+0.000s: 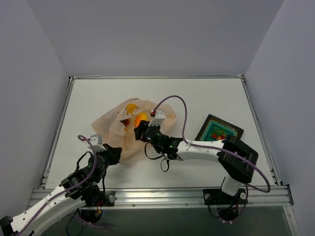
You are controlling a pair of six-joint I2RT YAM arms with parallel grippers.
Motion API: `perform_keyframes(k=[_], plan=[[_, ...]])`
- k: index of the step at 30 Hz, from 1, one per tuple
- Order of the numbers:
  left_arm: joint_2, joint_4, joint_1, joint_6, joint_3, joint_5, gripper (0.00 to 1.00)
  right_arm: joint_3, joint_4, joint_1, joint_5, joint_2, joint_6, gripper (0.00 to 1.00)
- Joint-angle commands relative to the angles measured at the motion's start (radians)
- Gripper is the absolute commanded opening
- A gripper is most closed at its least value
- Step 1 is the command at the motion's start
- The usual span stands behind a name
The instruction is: Take the fake fruits out of the plastic bag
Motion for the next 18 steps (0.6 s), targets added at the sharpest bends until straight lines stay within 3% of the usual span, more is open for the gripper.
perform_keyframes(k=[1,5,10,13,14,18], plan=[[0.024,0.049,0.006,0.029,0.069,-0.028,0.02,-0.09,-0.002,0.013,-0.033,-0.186,-0.063,0.17],[0.088,0.107,0.007,0.032,0.061,-0.017,0.02,-0.175,-0.051,0.012,-0.033,-0.384,-0.124,0.18],[0.107,0.161,0.007,0.031,0.033,-0.007,0.02,-0.278,-0.211,-0.003,0.16,-0.691,-0.154,0.18],[0.09,0.179,0.007,0.046,0.018,-0.007,0.02,-0.334,-0.415,-0.106,0.247,-0.817,-0.052,0.17],[0.081,0.181,0.007,0.051,0.015,-0.007,0.02,-0.354,-0.457,-0.2,0.235,-0.84,0.006,0.17],[0.062,0.193,0.009,0.069,0.006,0.004,0.02,-0.442,-0.5,-0.442,0.064,-0.907,0.012,0.18]])
